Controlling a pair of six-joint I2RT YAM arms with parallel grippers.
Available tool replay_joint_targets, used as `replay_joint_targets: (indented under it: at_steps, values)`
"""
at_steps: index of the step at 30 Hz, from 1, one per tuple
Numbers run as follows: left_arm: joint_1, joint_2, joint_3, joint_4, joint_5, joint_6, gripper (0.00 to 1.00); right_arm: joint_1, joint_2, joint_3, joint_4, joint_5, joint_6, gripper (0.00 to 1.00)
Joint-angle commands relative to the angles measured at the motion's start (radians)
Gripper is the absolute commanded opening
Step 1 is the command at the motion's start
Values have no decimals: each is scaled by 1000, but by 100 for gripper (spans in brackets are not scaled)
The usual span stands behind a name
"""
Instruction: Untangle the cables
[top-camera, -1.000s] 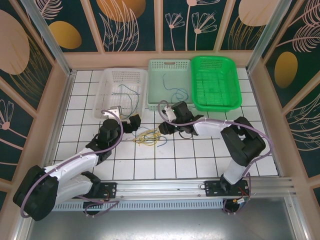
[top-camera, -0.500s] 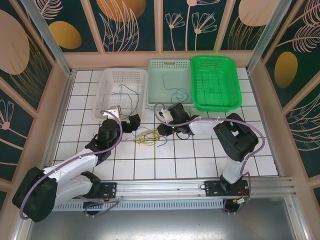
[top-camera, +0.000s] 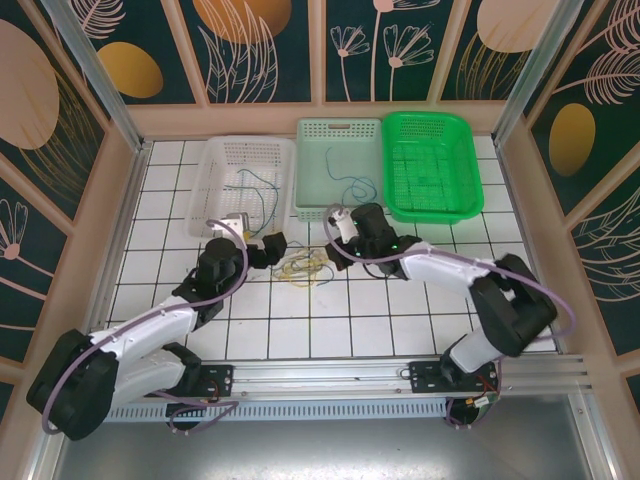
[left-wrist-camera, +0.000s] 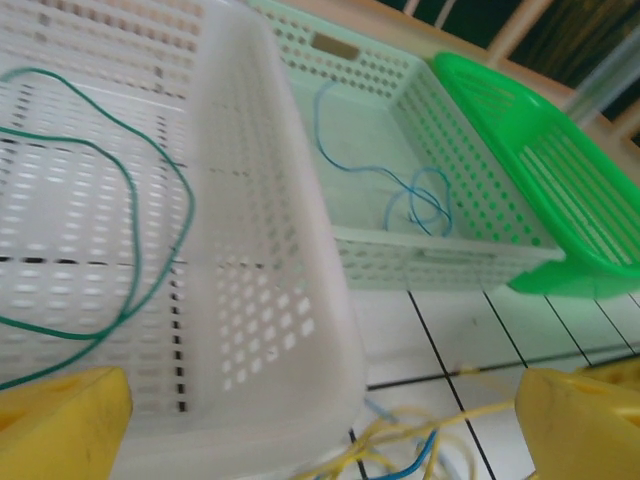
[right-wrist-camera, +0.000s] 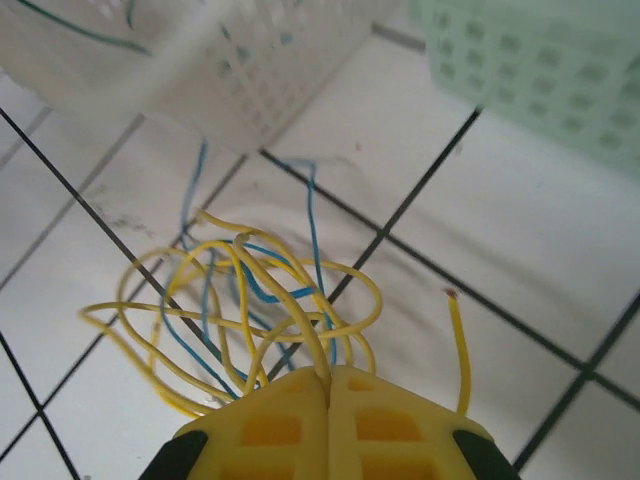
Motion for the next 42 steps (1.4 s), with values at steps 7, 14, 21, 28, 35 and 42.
replay_joint_targets:
  at_steps: [7, 14, 21, 28, 35, 42]
  values:
    - [-83, 287, 175, 90, 274, 33, 81, 5, -209, -107, -46, 113, -5, 0]
    - [-124, 345, 166, 120, 198, -8, 76, -3, -308, -170, -14, 134, 73, 0]
    - [-122, 186, 153, -95, -105, 101, 85, -7, -351, -206, 13, 119, 95, 0]
    - [-122, 174, 151, -240, -324, 103, 84, -29, -380, -221, 14, 123, 135, 0]
    - [-117, 71, 123, -233, -321, 122, 78, -115, -481, -292, 116, 5, 205, 0]
    - [-129, -60, 88, -112, -101, 234, 76, -128, -500, -321, 151, -68, 203, 0]
